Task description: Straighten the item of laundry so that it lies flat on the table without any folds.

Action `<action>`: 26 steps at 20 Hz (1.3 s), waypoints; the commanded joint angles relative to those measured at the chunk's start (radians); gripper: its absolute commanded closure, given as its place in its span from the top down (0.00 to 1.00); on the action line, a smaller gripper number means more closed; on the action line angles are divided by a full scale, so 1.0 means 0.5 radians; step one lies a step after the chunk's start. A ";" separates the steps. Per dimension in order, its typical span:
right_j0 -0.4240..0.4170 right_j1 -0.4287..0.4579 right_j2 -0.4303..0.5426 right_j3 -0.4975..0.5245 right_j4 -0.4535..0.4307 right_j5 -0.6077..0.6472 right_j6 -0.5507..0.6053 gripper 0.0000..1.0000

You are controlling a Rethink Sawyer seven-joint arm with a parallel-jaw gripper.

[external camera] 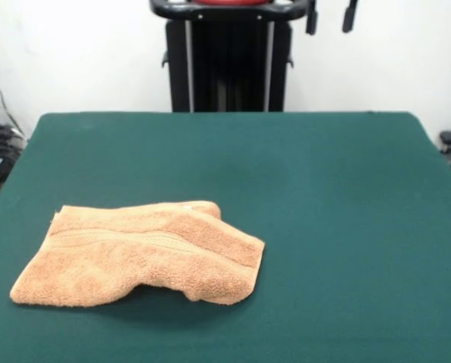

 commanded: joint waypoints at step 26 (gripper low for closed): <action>-0.009 0.471 0.048 -0.324 0.067 0.021 0.373 1.00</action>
